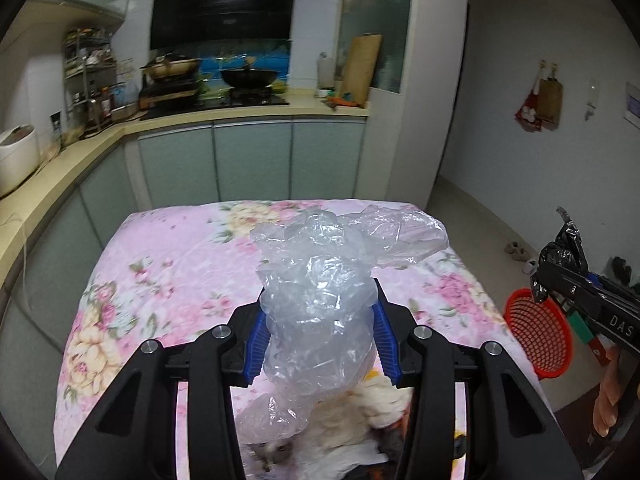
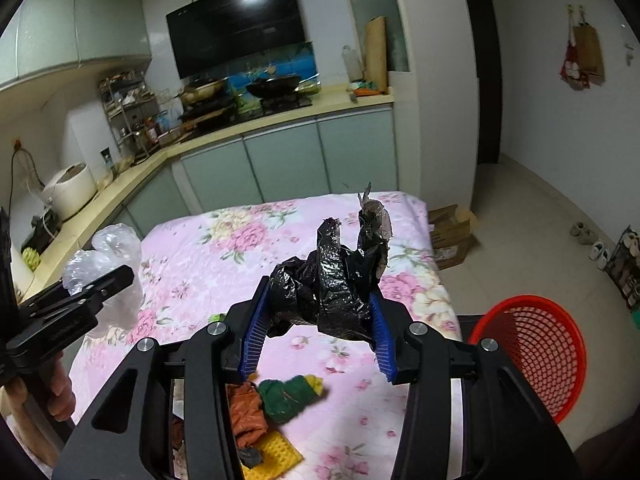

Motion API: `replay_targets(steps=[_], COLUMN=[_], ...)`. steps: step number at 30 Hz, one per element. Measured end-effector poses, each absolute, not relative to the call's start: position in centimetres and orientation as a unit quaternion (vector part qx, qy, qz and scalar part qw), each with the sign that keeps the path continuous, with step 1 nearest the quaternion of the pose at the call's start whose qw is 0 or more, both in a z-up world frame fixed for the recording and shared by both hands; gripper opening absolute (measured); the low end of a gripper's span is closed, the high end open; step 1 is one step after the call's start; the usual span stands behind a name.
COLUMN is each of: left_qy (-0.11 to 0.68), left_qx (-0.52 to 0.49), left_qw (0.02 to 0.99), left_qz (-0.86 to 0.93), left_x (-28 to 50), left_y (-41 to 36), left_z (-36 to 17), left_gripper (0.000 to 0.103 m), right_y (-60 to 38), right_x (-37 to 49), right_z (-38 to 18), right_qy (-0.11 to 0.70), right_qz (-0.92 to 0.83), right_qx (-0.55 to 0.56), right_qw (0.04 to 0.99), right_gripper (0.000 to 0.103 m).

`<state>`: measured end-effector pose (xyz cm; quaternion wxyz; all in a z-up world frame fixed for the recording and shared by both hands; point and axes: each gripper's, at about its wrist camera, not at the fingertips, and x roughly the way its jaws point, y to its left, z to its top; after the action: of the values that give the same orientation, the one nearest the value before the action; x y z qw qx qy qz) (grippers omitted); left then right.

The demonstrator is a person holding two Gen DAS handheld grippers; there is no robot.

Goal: Collect trash
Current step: 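Carry both bags to the red basket and open both grippers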

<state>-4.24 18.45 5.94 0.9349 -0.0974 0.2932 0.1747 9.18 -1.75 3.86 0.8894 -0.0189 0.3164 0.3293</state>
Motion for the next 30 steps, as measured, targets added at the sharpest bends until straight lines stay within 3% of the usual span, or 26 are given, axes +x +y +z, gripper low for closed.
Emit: replay_targets(steps=[30], left_qy=[0.316], left_qx=[-0.045], left_qw=[0.948], left_qz=[-0.004], left_x=[5.3], left_y=[5.3], left_z=[5.5], left_gripper=[0.043], right_y=[-16.1], right_x=[10.5], right_z=[5.2], right_qy=[0.292], right_qz=[0.157], right_qx=[0.064], right_qw=[0.941], right_gripper=[0.044])
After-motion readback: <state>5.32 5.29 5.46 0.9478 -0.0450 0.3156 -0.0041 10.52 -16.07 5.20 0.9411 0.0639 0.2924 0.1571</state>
